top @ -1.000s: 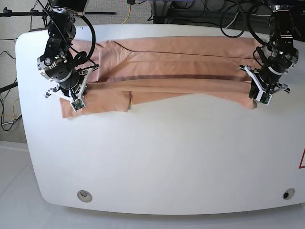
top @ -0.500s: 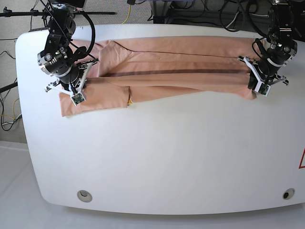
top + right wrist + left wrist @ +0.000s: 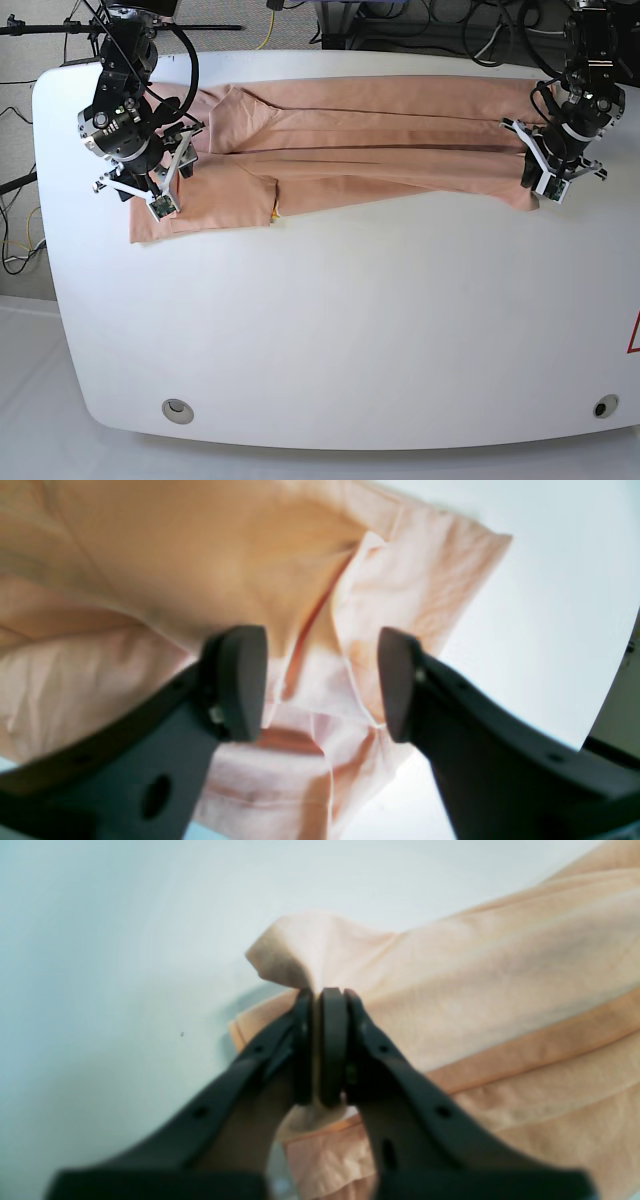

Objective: Fold the T-shirt properly
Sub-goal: 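Hold the hem over the collar edge, adjusting both grippers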

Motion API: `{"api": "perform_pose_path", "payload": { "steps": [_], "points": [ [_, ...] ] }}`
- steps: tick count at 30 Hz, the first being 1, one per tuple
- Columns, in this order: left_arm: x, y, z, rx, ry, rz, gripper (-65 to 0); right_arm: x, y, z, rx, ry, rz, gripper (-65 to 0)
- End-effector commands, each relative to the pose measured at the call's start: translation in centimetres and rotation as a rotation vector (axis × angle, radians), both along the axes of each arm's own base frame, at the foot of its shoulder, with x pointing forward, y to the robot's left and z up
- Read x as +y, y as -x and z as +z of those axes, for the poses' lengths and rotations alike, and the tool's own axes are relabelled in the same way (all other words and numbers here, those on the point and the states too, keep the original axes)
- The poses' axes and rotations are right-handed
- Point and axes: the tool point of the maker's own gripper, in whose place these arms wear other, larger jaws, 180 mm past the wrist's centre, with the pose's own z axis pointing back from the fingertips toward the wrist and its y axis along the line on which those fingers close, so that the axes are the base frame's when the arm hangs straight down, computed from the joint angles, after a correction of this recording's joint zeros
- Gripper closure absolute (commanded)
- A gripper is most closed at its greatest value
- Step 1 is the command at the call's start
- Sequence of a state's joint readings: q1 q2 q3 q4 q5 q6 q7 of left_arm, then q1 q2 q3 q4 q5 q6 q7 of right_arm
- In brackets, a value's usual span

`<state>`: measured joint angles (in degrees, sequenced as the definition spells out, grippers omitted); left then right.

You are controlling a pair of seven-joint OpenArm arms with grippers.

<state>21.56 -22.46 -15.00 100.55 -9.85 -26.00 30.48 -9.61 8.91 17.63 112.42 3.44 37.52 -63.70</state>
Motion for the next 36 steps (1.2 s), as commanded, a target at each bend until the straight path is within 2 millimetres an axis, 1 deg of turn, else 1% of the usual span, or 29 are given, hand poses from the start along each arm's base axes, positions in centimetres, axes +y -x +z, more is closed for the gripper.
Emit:
{"api": "perform_pose_path", "payload": {
  "steps": [1, 4, 6, 10, 12, 20, 22, 30, 36],
  "points": [
    [0.5, -0.6, 1.2, -0.028, -0.029, -0.011, -17.9, -0.3, -0.6, 1.1, -0.036, 0.013, 0.006, -36.6],
    [0.3, -0.6, 1.4, -0.025, -0.036, -0.016, -23.4, -0.3, -0.6, 1.2, -0.036, 0.014, 0.007, -36.0],
    [0.3, -0.6, 1.5, -0.025, -0.044, -0.02, -25.7, -0.3, -0.6, 1.2, -0.037, 0.014, 0.008, -35.9],
    [0.3, -0.8, 1.9, -0.03, -0.063, -0.022, -28.1, -0.3, -0.7, 1.5, -0.047, 0.014, 0.008, -37.4],
    [0.5, -0.6, 2.1, -0.028, -0.068, -0.013, -29.0, -0.1, -0.7, 1.3, -0.045, 0.004, 0.009, -38.1],
    [0.8, -0.7, 3.2, -0.037, -0.11, -0.01, -28.3, 0.0, -0.8, 1.4, -0.053, 0.0, 0.011, -40.4],
    [1.1, -0.8, 3.9, -0.061, -0.104, 0.002, -29.6, 0.3, -0.9, 1.4, -0.055, -0.002, 0.02, -39.9],
    [1.6, -0.7, 5.2, -0.098, -0.115, 0.01, -32.6, 0.4, -1.2, 1.5, -0.063, -0.009, 0.019, -39.5],
    [1.6, -1.1, 5.6, -0.119, -0.108, 0.017, -32.0, 0.9, -1.6, 1.9, -0.077, -0.032, 0.022, -39.0]
  ]
}}
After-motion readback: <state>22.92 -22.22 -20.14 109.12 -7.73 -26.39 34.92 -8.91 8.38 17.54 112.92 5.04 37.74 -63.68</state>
